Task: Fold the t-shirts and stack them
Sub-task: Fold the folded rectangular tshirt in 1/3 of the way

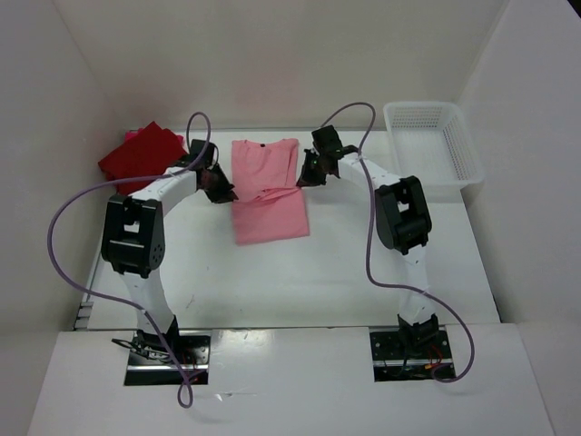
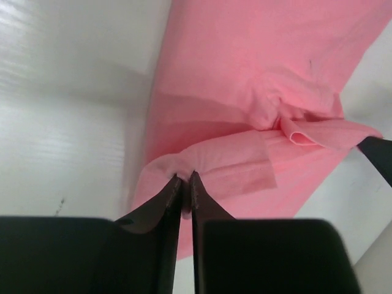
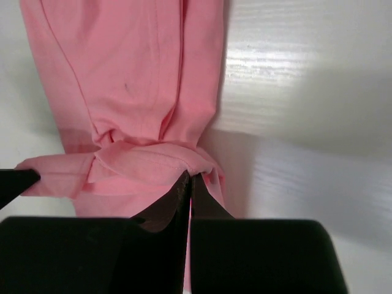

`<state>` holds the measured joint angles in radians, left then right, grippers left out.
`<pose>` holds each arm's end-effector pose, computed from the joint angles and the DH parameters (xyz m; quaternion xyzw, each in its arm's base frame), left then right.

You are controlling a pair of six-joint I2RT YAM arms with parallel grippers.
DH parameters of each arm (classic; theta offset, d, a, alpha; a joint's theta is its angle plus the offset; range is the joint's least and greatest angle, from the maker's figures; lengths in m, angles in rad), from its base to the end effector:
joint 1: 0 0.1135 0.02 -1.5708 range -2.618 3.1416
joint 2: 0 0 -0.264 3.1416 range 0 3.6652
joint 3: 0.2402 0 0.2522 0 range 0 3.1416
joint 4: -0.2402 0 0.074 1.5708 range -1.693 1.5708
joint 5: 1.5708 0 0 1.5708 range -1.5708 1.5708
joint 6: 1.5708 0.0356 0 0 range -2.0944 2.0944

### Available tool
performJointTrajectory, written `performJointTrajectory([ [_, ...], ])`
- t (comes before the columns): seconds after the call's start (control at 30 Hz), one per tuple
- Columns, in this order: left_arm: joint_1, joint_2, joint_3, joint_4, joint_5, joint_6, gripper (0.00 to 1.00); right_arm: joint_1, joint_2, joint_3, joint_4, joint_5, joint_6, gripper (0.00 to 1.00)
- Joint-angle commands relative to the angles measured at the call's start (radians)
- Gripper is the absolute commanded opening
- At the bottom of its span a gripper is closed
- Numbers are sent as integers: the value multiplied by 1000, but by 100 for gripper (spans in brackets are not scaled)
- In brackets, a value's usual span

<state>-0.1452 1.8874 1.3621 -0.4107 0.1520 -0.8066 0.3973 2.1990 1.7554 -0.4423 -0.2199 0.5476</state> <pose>0.4039 -0.0645 0.2055 -0.2852 0.9037 -0.2067 0.2436 0.4497 0.1971 0.1919 0.0336 0.9364 0.2439 0.2502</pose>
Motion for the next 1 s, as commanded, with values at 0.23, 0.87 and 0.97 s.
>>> performJointTrajectory([
  [0.23, 38, -53, 106, 118, -31, 53, 66, -6, 23, 131, -52, 11, -46, 32],
  [0.87, -162, -209, -406, 394, 156, -192, 40, 132, -46, -27, 57, -94, -17, 0],
  [0.97, -162, -197, -437, 394, 133, -183, 40, 141, 22, 29, 45, -108, -17, 0],
])
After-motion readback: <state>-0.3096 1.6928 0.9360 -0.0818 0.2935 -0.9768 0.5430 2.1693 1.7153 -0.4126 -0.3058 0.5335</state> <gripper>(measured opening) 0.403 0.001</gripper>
